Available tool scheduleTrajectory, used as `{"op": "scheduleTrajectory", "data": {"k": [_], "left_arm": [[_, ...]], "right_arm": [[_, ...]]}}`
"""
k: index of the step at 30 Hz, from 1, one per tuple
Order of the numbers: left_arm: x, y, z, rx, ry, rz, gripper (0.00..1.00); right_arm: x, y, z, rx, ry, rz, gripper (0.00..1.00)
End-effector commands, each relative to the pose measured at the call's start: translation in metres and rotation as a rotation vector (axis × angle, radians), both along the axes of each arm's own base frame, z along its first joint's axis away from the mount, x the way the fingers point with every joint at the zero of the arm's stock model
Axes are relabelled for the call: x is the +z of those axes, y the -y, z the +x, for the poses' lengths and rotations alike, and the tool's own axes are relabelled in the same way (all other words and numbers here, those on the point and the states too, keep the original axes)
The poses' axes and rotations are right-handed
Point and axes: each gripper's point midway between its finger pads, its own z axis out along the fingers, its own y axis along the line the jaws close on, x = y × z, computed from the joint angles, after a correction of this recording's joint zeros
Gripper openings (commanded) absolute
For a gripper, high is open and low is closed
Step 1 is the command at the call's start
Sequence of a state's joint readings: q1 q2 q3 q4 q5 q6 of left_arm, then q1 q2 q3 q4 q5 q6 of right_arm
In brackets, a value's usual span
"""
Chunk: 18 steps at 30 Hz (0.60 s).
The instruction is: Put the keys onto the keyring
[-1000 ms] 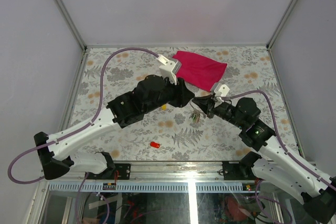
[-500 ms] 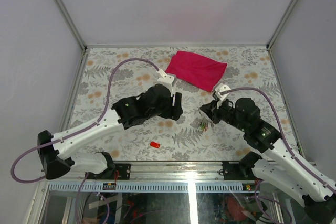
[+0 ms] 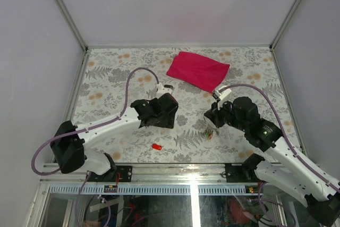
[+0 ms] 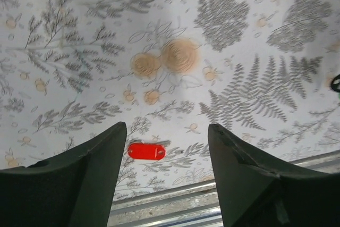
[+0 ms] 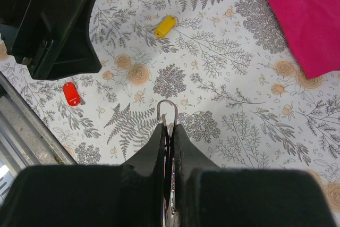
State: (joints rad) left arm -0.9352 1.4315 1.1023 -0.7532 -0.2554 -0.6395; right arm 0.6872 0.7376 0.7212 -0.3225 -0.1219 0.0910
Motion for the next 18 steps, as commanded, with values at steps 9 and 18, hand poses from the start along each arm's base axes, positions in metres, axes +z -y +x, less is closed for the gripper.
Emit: {"op": "scheduleTrajectory", "data": {"k": [9, 18], "left_arm": [[-0.035, -0.047, -0.052, 0.268, -0.072, -0.229, 0.64], [-0.065, -0.039, -0.069, 0.260, -0.144, -0.349, 0.60]], "right_arm": [[0.027, -0.012, 0.000, 0.032, 0.030, 0.073, 0.00], [0.029, -0.014, -0.002, 0.045, 0.024, 0.082, 0.00]]}}
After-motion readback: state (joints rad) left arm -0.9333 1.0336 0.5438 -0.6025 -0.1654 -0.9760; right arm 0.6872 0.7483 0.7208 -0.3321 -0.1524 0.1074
